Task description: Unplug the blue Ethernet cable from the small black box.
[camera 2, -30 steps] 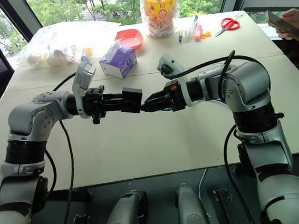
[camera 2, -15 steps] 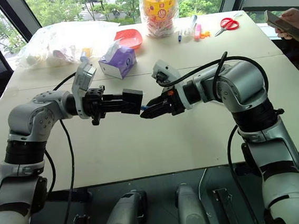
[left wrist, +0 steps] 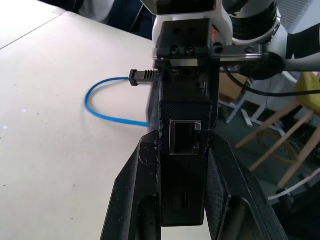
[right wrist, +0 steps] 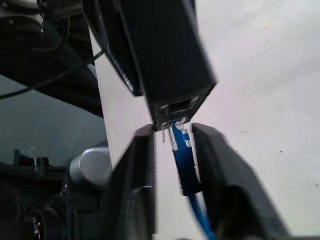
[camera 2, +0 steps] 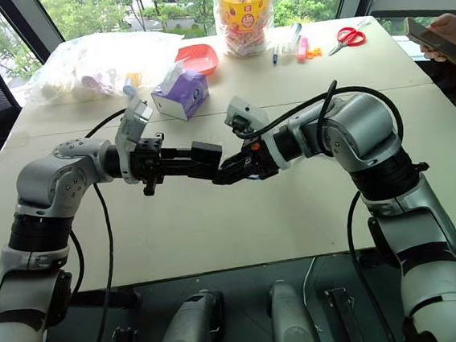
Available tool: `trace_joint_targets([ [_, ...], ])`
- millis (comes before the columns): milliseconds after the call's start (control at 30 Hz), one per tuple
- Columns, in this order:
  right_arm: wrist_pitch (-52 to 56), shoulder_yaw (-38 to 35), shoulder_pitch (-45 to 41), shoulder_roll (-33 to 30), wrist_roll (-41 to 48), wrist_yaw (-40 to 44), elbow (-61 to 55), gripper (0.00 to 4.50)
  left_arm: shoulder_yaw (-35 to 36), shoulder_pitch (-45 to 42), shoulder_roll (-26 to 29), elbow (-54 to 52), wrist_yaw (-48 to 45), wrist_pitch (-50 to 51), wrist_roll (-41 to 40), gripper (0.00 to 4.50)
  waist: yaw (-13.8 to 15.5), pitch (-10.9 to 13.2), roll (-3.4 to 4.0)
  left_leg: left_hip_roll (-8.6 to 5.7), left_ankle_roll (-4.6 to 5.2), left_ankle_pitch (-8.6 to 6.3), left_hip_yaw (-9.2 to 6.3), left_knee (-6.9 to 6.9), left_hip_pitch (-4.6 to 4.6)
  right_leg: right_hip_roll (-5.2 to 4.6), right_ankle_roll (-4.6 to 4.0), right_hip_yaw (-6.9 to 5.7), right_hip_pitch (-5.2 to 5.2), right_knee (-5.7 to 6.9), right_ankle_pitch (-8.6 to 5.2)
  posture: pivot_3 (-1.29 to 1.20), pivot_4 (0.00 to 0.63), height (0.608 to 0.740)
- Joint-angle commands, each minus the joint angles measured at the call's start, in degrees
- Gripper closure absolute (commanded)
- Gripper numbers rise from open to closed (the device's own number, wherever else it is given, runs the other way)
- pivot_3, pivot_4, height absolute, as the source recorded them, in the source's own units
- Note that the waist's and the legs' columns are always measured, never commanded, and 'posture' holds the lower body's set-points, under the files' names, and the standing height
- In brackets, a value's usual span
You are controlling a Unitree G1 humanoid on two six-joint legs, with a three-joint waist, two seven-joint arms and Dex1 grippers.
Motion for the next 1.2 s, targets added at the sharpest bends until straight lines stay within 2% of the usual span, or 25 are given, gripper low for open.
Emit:
trace_joint_targets([
  [33,-2.1,0.9,-1.4,-0.9,-0.3,0.9,-1.7,4.39,0.1,-0.8,0.1,-1.2,-0.7,-0.9,-0.3,4.01,0.0,0.0,-0.01,0.00,0.00,0.00,-0.01,0.01,0.00,0.00,0.00,-0.01,0.00,0.00,0.00,0.00,0.150,0.740],
  [533,-3.7,2.3,-2.5,-2.0,-2.1,1.1,-0.6,4.45,-0.2,0.7,1.7,-1.5,-2.0,-2.5,0.7,4.01,0.0,0.0,-0.01,0.00,0.00,0.00,-0.01,0.00,-0.01,0.00,0.01,0.00,-0.02,0.00,0.00,0.00,0.150,0.740],
  [767,-5.8,6.0,0.7,-6.4,-5.5,1.7,0.2,4.45,-0.9,3.3,5.9,-1.2,-4.8,-6.4,3.4,4.01,0.1,0.0,0.00,0.00,0.00,0.00,0.00,0.03,-0.13,0.00,-0.01,-0.01,-0.11,-0.01,0.00,0.00,0.150,0.740],
  [967,-10.9,6.0,3.0,-8.5,-9.7,0.6,2.5,4.45,-0.4,4.4,7.7,0.4,-5.2,-9.5,5.2,4.01,0.1,0.0,-0.01,0.00,0.01,-0.01,0.01,0.05,-0.19,-0.01,-0.01,-0.01,-0.12,-0.10,0.00,0.00,0.150,0.740],
  [1000,-13.0,5.6,3.4,-8.1,-11.3,-0.7,3.4,4.45,-0.3,4.6,7.7,0.8,-4.8,-10.5,5.9,4.01,0.1,0.0,0.00,0.00,0.01,-0.01,0.01,0.05,-0.20,-0.01,-0.01,-0.01,-0.12,-0.10,0.00,0.00,0.150,0.740],
  [1033,-18.2,3.3,3.2,-4.4,-15.3,-8.9,9.1,4.45,0.1,5.1,5.8,2.2,-1.7,-13.6,7.7,4.01,0.0,0.0,-0.02,0.00,0.01,-0.01,0.01,0.05,-0.19,-0.01,-0.01,-0.01,-0.12,-0.09,0.00,0.00,0.150,0.740],
  [1100,-24.8,0.3,2.8,0.4,-20.2,-18.7,16.3,4.45,0.6,5.6,3.2,3.9,2.1,-17.6,9.9,4.01,0.0,0.0,-0.04,0.01,0.01,0.00,0.07,0.05,-0.09,0.00,-0.01,0.02,-0.07,-0.09,0.00,0.00,0.150,0.740],
  [1200,-30.1,-4.8,1.3,6.6,-25.0,-32.0,28.3,4.45,0.5,6.7,-4.2,7.3,12.1,-25.8,14.9,4.01,0.4,0.0,-0.04,-0.02,0.04,0.06,0.07,0.05,-0.11,-0.04,-0.02,0.05,-0.08,-0.07,0.04,0.00,0.150,0.740],
])
